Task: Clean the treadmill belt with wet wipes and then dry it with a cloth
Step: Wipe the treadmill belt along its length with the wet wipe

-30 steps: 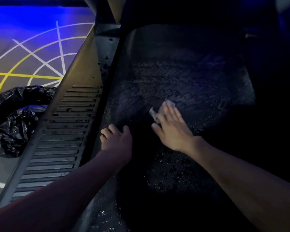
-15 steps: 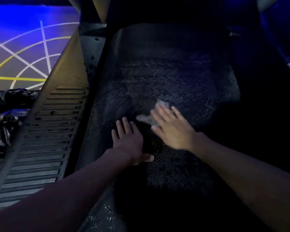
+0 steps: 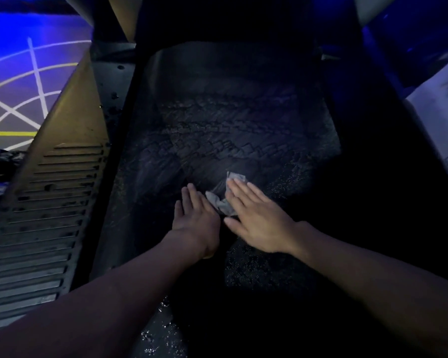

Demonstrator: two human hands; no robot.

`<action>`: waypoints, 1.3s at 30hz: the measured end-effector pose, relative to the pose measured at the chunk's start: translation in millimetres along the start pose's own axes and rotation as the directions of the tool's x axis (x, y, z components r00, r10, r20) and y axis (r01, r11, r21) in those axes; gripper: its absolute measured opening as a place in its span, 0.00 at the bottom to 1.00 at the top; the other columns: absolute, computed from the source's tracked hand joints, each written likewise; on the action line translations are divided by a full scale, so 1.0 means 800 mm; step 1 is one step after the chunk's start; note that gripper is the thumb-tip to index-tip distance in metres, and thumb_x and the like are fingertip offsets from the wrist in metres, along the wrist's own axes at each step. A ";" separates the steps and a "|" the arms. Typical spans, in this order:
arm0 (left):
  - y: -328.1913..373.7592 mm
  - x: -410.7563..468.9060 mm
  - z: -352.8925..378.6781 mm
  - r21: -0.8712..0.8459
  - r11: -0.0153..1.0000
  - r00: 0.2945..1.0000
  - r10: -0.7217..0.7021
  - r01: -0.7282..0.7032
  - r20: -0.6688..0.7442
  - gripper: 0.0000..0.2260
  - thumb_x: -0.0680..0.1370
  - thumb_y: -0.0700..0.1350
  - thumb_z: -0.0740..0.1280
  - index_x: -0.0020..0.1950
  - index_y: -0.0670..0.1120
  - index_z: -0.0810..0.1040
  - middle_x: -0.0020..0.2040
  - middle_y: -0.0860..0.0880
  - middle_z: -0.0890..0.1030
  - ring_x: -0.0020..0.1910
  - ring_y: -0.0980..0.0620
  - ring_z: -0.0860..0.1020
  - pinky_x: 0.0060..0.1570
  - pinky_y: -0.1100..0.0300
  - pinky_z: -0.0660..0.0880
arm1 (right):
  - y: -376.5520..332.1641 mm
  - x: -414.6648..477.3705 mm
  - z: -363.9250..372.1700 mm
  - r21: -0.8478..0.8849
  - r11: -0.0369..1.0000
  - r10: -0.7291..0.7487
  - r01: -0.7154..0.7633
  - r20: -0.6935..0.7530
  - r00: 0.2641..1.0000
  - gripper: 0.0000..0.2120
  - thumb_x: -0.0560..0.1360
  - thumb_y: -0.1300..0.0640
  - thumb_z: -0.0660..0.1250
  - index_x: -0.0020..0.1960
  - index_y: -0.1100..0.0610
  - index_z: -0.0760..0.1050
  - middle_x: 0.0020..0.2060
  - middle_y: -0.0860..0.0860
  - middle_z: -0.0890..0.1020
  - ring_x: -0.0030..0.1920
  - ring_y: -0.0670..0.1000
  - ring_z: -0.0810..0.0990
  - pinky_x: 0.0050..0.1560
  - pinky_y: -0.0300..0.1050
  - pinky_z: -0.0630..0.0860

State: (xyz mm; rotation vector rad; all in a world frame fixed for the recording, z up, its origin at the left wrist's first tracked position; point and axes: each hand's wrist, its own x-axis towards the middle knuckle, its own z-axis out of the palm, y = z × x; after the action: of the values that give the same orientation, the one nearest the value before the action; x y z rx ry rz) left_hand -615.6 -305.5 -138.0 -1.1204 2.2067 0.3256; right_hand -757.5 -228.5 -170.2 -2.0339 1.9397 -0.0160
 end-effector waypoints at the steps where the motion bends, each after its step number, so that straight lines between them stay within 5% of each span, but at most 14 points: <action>1: 0.002 0.002 -0.001 0.023 1.000 1.000 -0.005 0.005 0.002 0.46 0.76 0.45 0.70 0.74 0.30 0.36 0.74 0.28 0.33 0.75 0.32 0.36 0.76 0.42 0.47 | 0.004 0.003 -0.004 0.096 0.995 0.042 -0.036 -0.057 0.997 0.36 0.81 0.40 0.37 0.80 0.61 0.49 0.80 0.55 0.48 0.80 0.49 0.41 0.79 0.50 0.42; 4: 0.009 0.005 -0.004 0.066 0.997 0.999 -0.035 0.032 0.034 0.47 0.75 0.43 0.71 0.74 0.28 0.36 0.73 0.26 0.34 0.75 0.30 0.37 0.75 0.40 0.48 | -0.002 0.012 -0.006 0.298 0.939 0.226 -0.170 -0.165 0.960 0.27 0.85 0.49 0.51 0.79 0.61 0.54 0.80 0.52 0.53 0.80 0.46 0.46 0.79 0.48 0.43; 8: 0.008 0.006 -0.003 0.093 0.995 0.998 -0.037 0.033 0.042 0.48 0.75 0.43 0.72 0.73 0.28 0.36 0.73 0.26 0.34 0.75 0.29 0.38 0.75 0.40 0.48 | 0.011 0.022 0.006 0.097 0.952 0.299 -0.289 -0.111 0.948 0.32 0.83 0.43 0.38 0.80 0.61 0.37 0.78 0.53 0.36 0.78 0.50 0.35 0.78 0.47 0.36; 11: 0.005 0.008 0.000 0.090 0.996 0.999 -0.028 0.025 0.028 0.48 0.75 0.43 0.72 0.73 0.28 0.36 0.72 0.26 0.34 0.75 0.29 0.38 0.75 0.40 0.48 | 0.037 0.026 0.005 0.069 0.870 0.494 -0.489 -0.153 0.856 0.33 0.84 0.42 0.37 0.79 0.63 0.39 0.79 0.58 0.40 0.79 0.55 0.36 0.79 0.53 0.40; 16: 0.012 0.009 -0.005 0.073 0.996 0.997 -0.053 0.049 0.056 0.49 0.74 0.44 0.73 0.73 0.28 0.36 0.72 0.26 0.34 0.74 0.29 0.37 0.75 0.40 0.48 | 0.019 -0.002 0.011 -0.060 0.986 0.153 -0.157 -0.068 0.986 0.36 0.77 0.41 0.28 0.79 0.60 0.38 0.79 0.54 0.38 0.79 0.52 0.35 0.79 0.52 0.39; 21: 0.006 0.004 -0.004 0.064 0.998 0.999 -0.020 0.018 0.030 0.46 0.76 0.42 0.71 0.74 0.28 0.38 0.73 0.25 0.35 0.75 0.29 0.39 0.75 0.40 0.50 | 0.049 -0.002 0.001 -0.009 0.899 0.435 -0.439 -0.116 0.893 0.34 0.78 0.46 0.30 0.79 0.62 0.38 0.79 0.58 0.39 0.79 0.56 0.36 0.78 0.54 0.38; 25: 0.015 0.001 -0.017 0.100 0.984 0.988 0.152 -0.149 -0.028 0.44 0.77 0.42 0.67 0.77 0.38 0.34 0.76 0.34 0.32 0.76 0.35 0.36 0.76 0.43 0.48 | 0.031 -0.019 0.014 -0.093 0.992 0.080 -0.086 -0.059 0.995 0.35 0.77 0.45 0.32 0.80 0.61 0.41 0.79 0.55 0.40 0.79 0.52 0.37 0.79 0.52 0.38; 28: 0.019 0.003 -0.016 0.185 0.943 0.959 0.283 -0.276 -0.010 0.42 0.78 0.37 0.63 0.76 0.39 0.31 0.76 0.37 0.30 0.77 0.40 0.34 0.77 0.48 0.47 | 0.069 -0.019 -0.004 -0.040 0.934 0.350 -0.356 -0.108 0.930 0.34 0.79 0.45 0.36 0.80 0.62 0.41 0.80 0.57 0.41 0.79 0.54 0.38 0.78 0.52 0.39; 30: 0.026 0.007 -0.019 0.173 0.952 0.967 0.247 -0.254 0.060 0.47 0.75 0.36 0.66 0.75 0.38 0.30 0.75 0.36 0.29 0.76 0.39 0.33 0.77 0.46 0.48 | 0.062 -0.019 -0.001 -0.014 0.933 0.356 -0.359 -0.103 0.929 0.33 0.80 0.45 0.37 0.80 0.63 0.40 0.80 0.57 0.40 0.79 0.54 0.37 0.78 0.53 0.38; 33: 0.044 0.008 -0.028 0.092 0.974 0.968 0.193 -0.209 0.160 0.52 0.74 0.45 0.72 0.75 0.37 0.30 0.74 0.34 0.28 0.75 0.36 0.32 0.75 0.40 0.47 | 0.062 -0.038 0.005 -0.076 0.993 0.083 -0.089 -0.078 0.993 0.35 0.78 0.44 0.37 0.80 0.61 0.47 0.80 0.55 0.46 0.80 0.52 0.42 0.79 0.52 0.42; 37: 0.064 0.003 -0.023 0.026 0.986 0.978 0.158 -0.163 0.136 0.60 0.68 0.68 0.70 0.74 0.47 0.26 0.72 0.32 0.26 0.73 0.32 0.29 0.73 0.34 0.43 | 0.093 -0.051 -0.006 0.058 0.932 0.362 -0.358 -0.087 0.928 0.37 0.76 0.44 0.38 0.80 0.63 0.45 0.80 0.57 0.44 0.80 0.54 0.40 0.79 0.57 0.43; 39: 0.073 0.002 -0.019 0.040 0.990 0.985 0.129 -0.134 0.112 0.60 0.68 0.70 0.69 0.74 0.49 0.24 0.71 0.29 0.27 0.72 0.29 0.29 0.71 0.30 0.44 | 0.075 -0.053 0.001 0.011 0.946 0.324 -0.324 -0.062 0.944 0.34 0.80 0.46 0.43 0.80 0.63 0.42 0.79 0.58 0.39 0.79 0.55 0.36 0.78 0.55 0.38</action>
State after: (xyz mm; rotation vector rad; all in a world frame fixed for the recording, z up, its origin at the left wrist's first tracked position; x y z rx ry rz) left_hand -669.3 -278.4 -131.1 -0.9125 2.1846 0.3796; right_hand -818.7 -188.2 -176.6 -1.7076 2.2900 -0.0033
